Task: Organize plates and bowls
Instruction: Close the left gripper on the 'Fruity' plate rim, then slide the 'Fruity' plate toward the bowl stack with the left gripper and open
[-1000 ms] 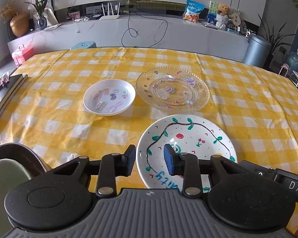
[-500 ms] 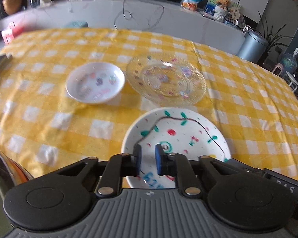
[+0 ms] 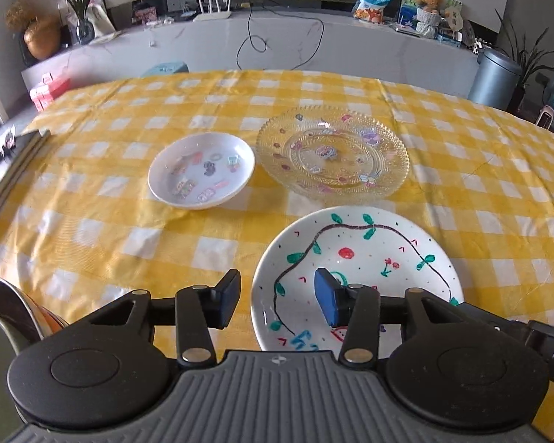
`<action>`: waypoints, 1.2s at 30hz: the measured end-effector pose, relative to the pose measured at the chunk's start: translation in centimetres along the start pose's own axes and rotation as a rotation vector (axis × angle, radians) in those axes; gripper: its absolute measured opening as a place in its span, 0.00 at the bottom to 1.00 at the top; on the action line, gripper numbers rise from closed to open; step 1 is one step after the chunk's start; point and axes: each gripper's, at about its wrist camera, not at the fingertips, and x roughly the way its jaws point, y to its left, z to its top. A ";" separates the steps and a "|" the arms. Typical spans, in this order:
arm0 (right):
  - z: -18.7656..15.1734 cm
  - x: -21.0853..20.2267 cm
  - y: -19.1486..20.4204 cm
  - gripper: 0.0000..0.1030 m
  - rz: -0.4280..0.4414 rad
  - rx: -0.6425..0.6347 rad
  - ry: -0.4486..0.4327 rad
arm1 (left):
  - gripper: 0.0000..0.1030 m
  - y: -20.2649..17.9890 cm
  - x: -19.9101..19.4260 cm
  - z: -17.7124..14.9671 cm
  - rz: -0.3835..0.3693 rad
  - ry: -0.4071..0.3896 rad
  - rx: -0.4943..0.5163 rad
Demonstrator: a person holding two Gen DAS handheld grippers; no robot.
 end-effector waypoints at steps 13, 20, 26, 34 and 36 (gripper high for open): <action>0.4 0.1 -1.3 0.16 0.005 0.026 -0.001 | 0.38 1.6 0.1 -0.8 -0.165 0.043 -0.101; 2.2 0.0 -3.6 0.15 0.040 0.091 -0.003 | 0.35 2.6 0.7 -0.9 -0.235 0.010 -0.200; 2.8 0.9 -3.6 0.13 0.062 0.084 -0.006 | 0.21 2.3 0.6 -1.2 -0.195 -0.018 -0.173; 2.8 -0.1 -3.4 0.05 0.012 0.070 -0.009 | 0.13 2.2 -1.2 -1.3 -0.223 -0.041 -0.181; 2.7 -0.8 -3.8 0.05 0.018 0.092 -0.004 | 0.13 2.0 -1.9 -1.5 -0.233 -0.042 -0.179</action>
